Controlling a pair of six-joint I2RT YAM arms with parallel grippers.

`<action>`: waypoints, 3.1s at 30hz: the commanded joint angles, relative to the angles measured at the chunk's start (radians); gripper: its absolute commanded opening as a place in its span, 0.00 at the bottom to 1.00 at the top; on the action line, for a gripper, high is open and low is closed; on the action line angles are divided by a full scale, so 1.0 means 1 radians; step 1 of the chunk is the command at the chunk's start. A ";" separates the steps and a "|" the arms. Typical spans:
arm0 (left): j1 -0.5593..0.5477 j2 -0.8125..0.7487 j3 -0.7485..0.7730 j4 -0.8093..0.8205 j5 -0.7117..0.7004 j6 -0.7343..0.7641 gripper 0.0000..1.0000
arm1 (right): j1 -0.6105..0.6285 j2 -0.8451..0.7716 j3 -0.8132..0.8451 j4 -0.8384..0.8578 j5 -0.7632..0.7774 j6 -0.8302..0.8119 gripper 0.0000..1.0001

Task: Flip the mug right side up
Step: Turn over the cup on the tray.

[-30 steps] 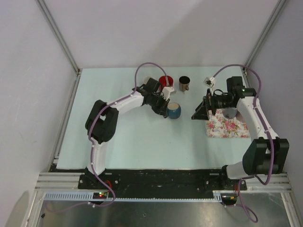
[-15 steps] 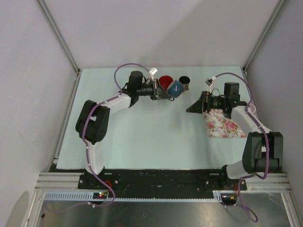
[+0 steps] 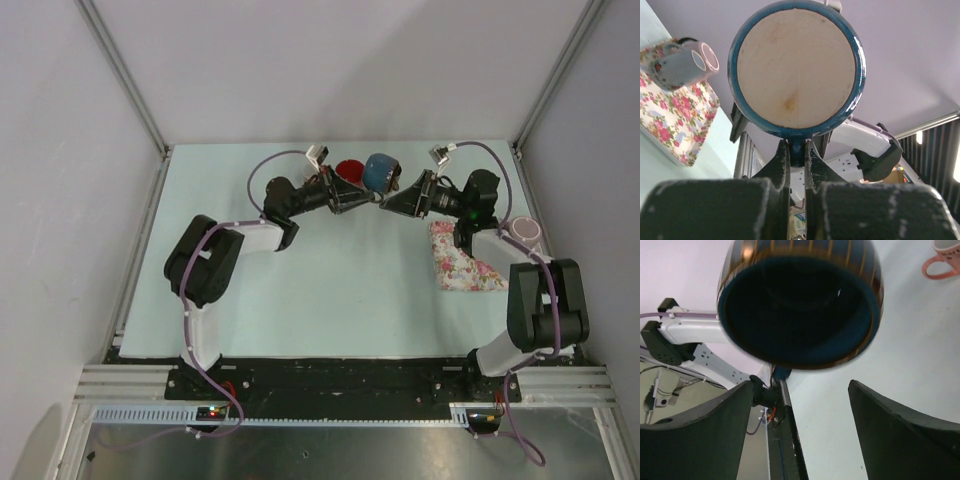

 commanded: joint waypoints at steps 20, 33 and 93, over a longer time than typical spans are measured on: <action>-0.065 0.029 -0.006 0.301 -0.044 0.063 0.00 | -0.007 0.059 -0.051 0.382 0.086 0.316 0.43; -0.104 0.061 -0.054 0.301 -0.037 0.138 0.00 | -0.011 0.102 -0.051 0.393 0.114 0.357 0.28; 0.159 -0.309 -0.098 -0.685 -0.117 0.926 1.00 | -0.145 0.516 1.031 -1.491 0.842 -0.987 0.00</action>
